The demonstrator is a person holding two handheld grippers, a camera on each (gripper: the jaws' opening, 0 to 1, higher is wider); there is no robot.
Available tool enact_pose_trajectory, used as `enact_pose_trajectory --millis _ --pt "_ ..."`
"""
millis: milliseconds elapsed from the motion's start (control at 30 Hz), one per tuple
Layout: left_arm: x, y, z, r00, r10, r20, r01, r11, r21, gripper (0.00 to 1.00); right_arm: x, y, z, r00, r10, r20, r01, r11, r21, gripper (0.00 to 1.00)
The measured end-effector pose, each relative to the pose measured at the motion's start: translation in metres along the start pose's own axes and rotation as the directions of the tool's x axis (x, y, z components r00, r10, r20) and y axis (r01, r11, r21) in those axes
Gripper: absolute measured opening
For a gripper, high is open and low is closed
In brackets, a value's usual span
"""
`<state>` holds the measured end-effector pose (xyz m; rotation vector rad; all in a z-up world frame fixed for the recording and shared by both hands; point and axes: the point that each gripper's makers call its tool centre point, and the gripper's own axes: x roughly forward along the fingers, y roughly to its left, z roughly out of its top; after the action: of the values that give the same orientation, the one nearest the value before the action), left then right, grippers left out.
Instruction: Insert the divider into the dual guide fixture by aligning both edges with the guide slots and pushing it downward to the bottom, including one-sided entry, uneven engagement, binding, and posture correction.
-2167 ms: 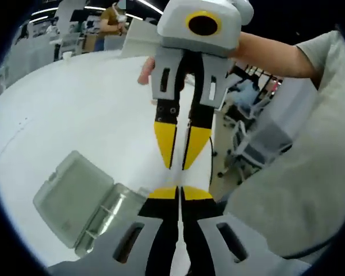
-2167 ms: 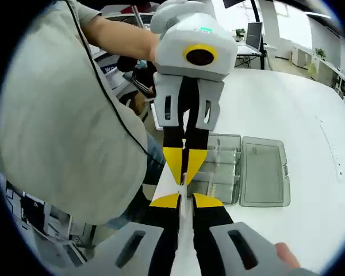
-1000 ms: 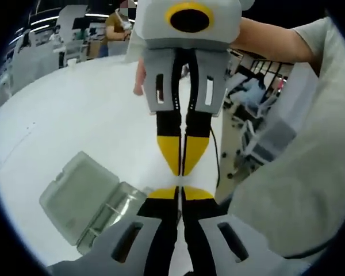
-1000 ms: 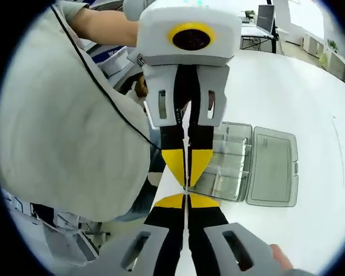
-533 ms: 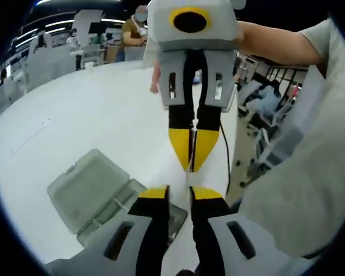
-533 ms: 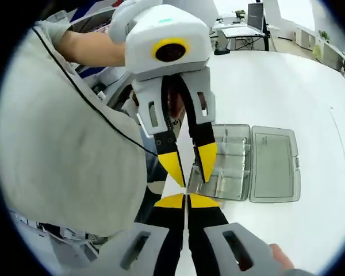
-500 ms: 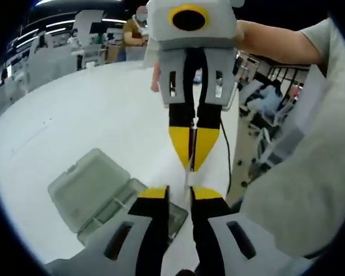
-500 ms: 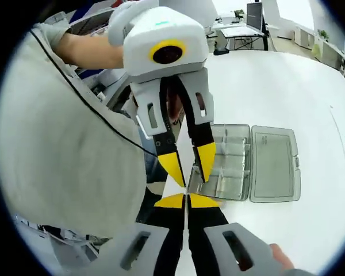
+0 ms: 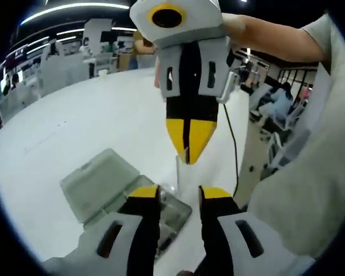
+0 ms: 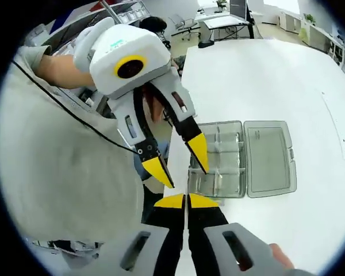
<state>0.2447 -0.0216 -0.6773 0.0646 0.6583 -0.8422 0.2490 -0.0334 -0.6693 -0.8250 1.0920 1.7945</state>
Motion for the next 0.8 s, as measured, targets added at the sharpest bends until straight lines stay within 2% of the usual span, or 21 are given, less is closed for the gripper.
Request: enact_pose_trajectory --millis 133,233,267,300,467,600,800 --pt "-0.013 0.011 0.002 0.999 -0.006 0.041 0.006 1.000 -0.005 0.33 0.006 0.000 0.010 0.999 -0.032 -0.010 0.032 0.999 0.034 0.00" --pt "-0.021 0.020 0.002 0.998 -0.007 0.063 0.003 0.998 0.056 0.43 0.010 -0.001 0.017 0.999 -0.044 -0.018 0.045 0.997 0.069 0.00" --pt "-0.023 0.022 0.001 0.998 -0.011 0.065 0.008 0.999 0.052 0.46 0.011 0.001 0.016 0.999 -0.036 -0.031 0.038 0.995 0.087 0.00" --pt "-0.027 0.025 0.001 0.997 -0.013 0.078 0.008 0.998 0.056 0.47 0.013 0.001 0.018 0.998 -0.046 -0.039 0.049 0.997 0.063 0.00" --pt "-0.036 0.033 0.000 0.994 -0.009 0.113 0.001 0.997 0.073 0.56 0.015 -0.006 0.023 0.994 -0.086 -0.069 0.090 0.994 0.065 0.00" --pt "-0.036 0.035 -0.008 0.994 0.006 0.107 -0.015 0.996 0.083 0.67 0.011 -0.012 0.025 0.990 -0.111 -0.092 0.116 0.991 0.060 0.00" --pt "-0.036 0.038 -0.011 0.991 0.028 0.132 -0.036 0.997 0.065 0.72 0.010 -0.017 0.029 0.982 -0.144 -0.124 0.149 0.989 0.025 0.00"
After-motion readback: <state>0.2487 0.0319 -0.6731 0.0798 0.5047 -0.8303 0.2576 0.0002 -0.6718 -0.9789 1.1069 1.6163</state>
